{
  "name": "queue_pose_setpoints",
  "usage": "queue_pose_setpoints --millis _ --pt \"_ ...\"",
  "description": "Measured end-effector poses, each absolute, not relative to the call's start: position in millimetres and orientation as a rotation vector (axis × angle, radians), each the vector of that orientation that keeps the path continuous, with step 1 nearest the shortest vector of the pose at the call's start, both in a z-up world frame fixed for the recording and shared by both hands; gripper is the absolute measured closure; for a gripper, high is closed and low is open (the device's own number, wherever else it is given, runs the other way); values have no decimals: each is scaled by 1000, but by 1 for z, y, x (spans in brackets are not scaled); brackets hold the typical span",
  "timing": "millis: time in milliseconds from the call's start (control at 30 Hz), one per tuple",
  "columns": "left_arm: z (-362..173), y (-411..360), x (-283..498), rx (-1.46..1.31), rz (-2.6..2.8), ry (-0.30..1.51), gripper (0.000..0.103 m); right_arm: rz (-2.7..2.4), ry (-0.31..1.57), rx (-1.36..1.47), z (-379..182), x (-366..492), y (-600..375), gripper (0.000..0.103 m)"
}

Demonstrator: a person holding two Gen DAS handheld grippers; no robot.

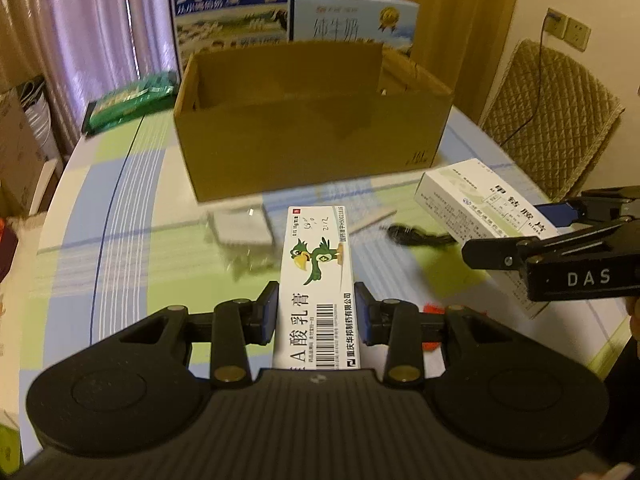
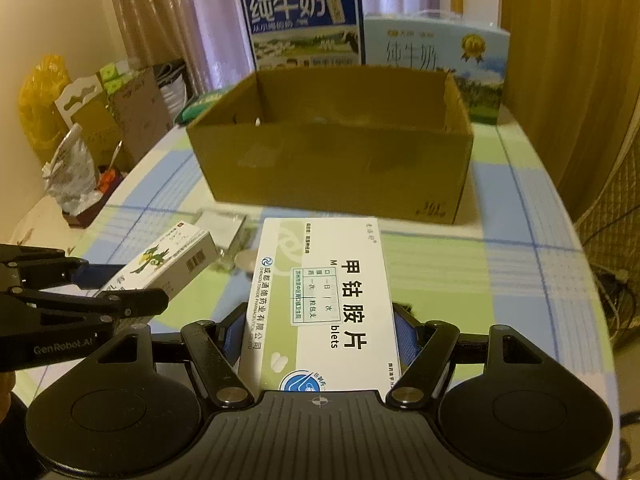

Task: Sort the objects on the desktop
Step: 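Carry the ointment box and tablet box over the cardboard box with both tools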

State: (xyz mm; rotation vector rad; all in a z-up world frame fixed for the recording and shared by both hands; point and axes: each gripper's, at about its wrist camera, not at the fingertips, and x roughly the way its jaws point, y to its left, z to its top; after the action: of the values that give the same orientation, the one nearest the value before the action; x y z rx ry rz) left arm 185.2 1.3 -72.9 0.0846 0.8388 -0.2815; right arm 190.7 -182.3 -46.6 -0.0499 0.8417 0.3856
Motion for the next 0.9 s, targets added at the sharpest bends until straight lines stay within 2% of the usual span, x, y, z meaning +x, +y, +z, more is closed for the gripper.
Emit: queue_pose_setpoints --millis 567,900 --pt "8 -4 298 131 -291 709 70 387 743 -83 11 290 -183 35" --pt "7 -6 368 123 -270 733 70 386 749 -84 8 359 -174 35"
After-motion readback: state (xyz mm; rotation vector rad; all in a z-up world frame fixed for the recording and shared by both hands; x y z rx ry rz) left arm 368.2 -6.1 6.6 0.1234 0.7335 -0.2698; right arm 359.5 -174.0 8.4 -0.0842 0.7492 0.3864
